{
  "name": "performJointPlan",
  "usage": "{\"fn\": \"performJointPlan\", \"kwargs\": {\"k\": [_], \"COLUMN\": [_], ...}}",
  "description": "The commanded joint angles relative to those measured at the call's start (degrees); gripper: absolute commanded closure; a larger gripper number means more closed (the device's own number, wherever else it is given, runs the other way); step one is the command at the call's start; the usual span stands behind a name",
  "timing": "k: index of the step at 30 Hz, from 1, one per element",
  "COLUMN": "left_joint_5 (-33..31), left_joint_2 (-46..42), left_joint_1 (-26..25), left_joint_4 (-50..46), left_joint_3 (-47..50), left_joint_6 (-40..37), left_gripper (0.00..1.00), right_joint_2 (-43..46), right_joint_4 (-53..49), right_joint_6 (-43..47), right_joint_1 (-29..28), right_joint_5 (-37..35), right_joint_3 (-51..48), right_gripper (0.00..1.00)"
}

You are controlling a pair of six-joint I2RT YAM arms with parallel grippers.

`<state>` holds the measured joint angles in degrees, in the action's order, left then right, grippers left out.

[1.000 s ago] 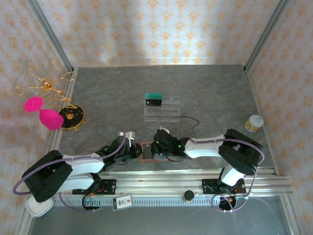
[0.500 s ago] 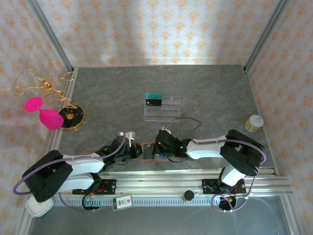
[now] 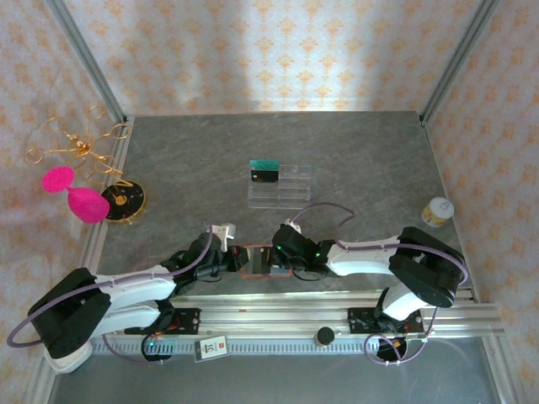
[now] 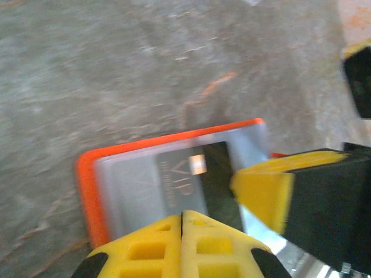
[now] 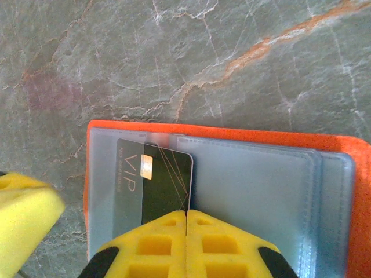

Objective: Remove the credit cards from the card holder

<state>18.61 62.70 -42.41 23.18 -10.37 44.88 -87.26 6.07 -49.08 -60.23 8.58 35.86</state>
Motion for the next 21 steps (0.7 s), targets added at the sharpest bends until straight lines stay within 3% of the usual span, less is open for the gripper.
{"fn": "performJointPlan", "kwargs": {"k": [1,10,15,21], "left_joint_5": [-0.26,1.11,1.82,2.36], "left_joint_2": [0.93,10.69,13.31,15.96], "left_joint_1": [-1.29,-1.54,-1.69,-2.54], "left_joint_4": [-0.71,2.23,2.53,2.93], "left_joint_3": [-2.61,-3.2,-3.69,-4.25], "left_joint_6": [-1.55,-1.42,-1.9,-1.99], "left_gripper": [1.0,1.0,1.0,1.0], "right_joint_2": [-0.44,-0.54,-0.88,-1.55], "right_joint_4": [-0.18,0.73,2.58,3.45], "right_joint_6": [-0.25,0.08,0.2,0.34], "right_joint_1": [-0.21,-0.23,-0.24,-0.17], "right_joint_5": [-1.47,-0.83,0.97,2.01], "right_joint_3": [-0.6,-0.94,-1.4,-1.37], "right_gripper": [1.0,1.0,0.87,0.86]}}
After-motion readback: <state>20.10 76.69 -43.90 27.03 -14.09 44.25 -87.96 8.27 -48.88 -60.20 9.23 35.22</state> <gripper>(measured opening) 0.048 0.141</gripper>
